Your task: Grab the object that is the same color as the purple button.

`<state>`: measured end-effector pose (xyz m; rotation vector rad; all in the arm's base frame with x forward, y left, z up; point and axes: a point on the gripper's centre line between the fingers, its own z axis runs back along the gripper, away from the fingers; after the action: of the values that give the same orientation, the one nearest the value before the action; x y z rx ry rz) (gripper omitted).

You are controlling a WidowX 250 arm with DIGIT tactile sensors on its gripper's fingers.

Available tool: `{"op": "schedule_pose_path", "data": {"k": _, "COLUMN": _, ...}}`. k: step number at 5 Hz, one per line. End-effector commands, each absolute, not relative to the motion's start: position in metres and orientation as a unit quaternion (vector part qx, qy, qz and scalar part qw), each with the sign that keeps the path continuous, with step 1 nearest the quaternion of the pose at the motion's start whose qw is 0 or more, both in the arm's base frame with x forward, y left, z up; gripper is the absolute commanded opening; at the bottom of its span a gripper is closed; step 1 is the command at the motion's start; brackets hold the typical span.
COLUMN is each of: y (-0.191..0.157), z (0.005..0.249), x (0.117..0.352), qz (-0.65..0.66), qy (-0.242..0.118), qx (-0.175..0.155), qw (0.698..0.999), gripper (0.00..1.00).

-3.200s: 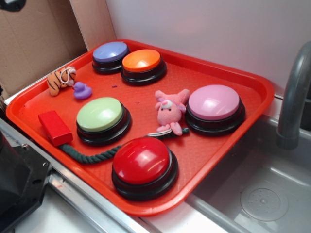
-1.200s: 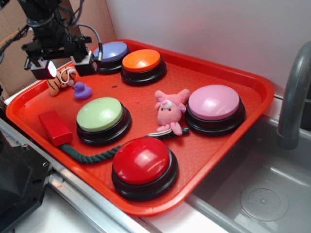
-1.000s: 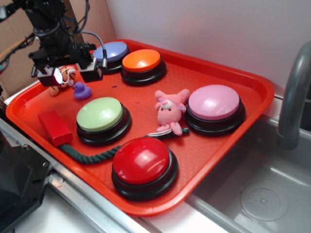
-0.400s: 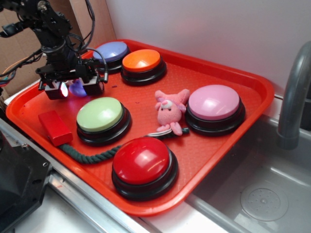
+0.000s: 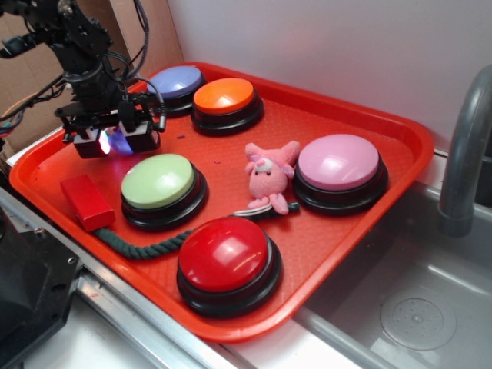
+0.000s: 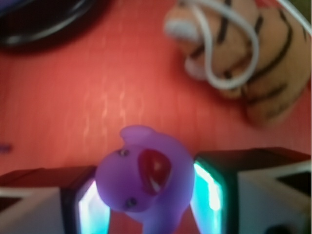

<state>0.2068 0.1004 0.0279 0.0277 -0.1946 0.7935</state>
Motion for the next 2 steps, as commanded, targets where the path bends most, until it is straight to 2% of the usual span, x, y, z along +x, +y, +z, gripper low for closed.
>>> {"op": "schedule_pose_path", "data": {"k": 1, "y": 0.091, "z": 0.111, "x": 0.218, "qz": 0.302, "qy": -0.108, "qx": -0.024, "qw": 0.947, "gripper": 0.0}}
{"op": "schedule_pose_path", "data": {"k": 2, "y": 0.067, "z": 0.145, "x": 0.224, "qz": 0.244, "qy": -0.096, "qx": -0.038, "qw": 0.964, "gripper": 0.0}}
